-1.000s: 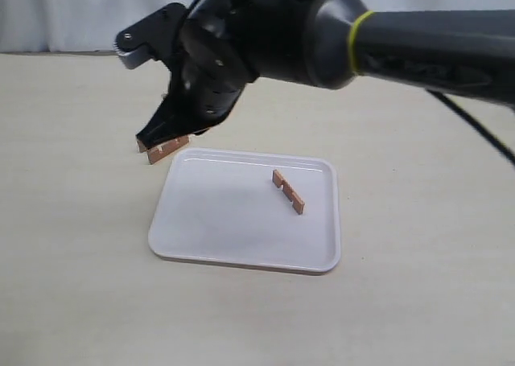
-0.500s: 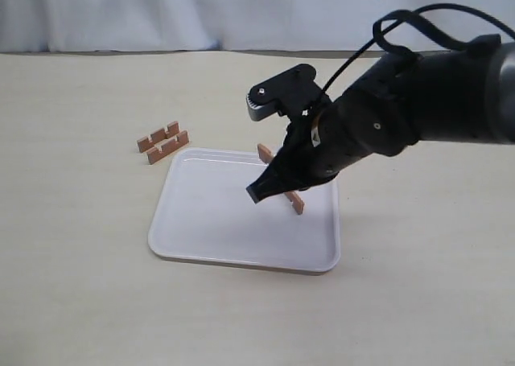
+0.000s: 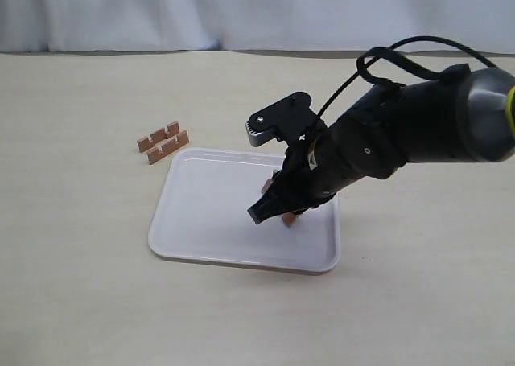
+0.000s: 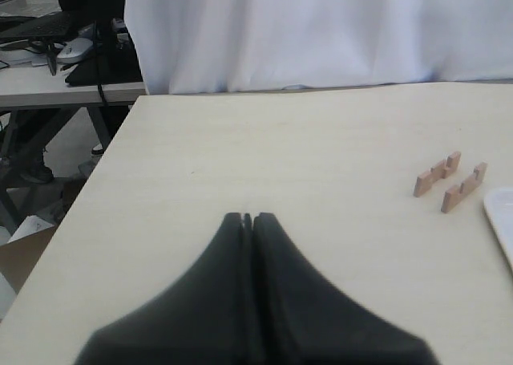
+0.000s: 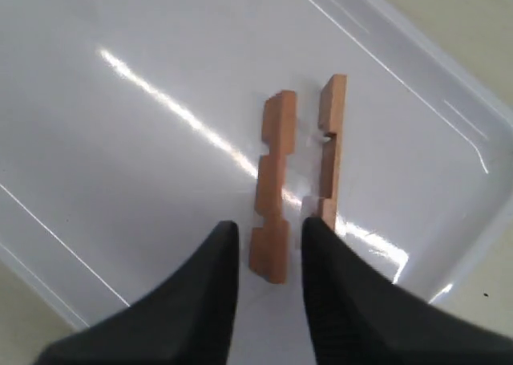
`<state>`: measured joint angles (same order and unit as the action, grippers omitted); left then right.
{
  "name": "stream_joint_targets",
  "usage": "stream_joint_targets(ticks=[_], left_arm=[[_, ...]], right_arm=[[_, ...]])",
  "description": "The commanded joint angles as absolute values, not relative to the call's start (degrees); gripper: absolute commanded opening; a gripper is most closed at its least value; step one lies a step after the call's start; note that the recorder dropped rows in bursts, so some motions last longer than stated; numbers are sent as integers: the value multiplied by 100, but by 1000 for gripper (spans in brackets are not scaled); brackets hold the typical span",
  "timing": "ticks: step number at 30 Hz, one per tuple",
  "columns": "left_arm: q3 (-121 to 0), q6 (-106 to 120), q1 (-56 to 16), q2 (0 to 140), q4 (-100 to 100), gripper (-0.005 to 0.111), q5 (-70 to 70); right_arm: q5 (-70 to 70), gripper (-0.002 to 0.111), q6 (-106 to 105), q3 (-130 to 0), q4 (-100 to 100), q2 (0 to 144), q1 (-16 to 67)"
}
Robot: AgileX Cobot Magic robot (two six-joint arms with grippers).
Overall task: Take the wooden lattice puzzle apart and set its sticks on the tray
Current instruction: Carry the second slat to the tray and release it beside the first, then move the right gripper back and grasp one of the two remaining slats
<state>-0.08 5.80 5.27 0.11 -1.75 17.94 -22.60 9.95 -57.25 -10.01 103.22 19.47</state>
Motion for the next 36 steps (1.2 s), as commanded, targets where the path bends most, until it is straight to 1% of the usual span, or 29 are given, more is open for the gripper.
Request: stream_joint_targets(ticks=[1,5,10,13,16,22,25,28,32,36], left_arm=[[0,572,530,0,-176,0,1746],[0,572,530,0,-176,0,1746],[0,572,530,0,-176,0,1746],[0,572,530,0,-176,0,1746],[0,572,530,0,-176,0,1746],[0,572,530,0,-176,0,1746],[0,572,530,0,-176,0,1746],[0,572,530,0,-176,0,1746],[0,572,530,0,-176,0,1746],[0,572,530,0,-176,0,1746]], right_arm=[[-2134,51,964,-5738,-968,10316,1945],[-2206,66,964,-6030,-805,10292,1945],[-2410,77,964,-6602,-189,10292,1953],[-2408,80,964,-6900,-203,10324,2125],[-2392,80,964,-7300,-261,10504,2438],[-2706,80,986,-8435,-322,11366,2870],[-2905,81,986,-8901,-892,11814,3011],[-2880,90,986,-9262,-949,12165,3010],[-2815,109,986,-9656,-1157,12587,2983],[-2676,110,986,-9926,-1554,12928,2956]])
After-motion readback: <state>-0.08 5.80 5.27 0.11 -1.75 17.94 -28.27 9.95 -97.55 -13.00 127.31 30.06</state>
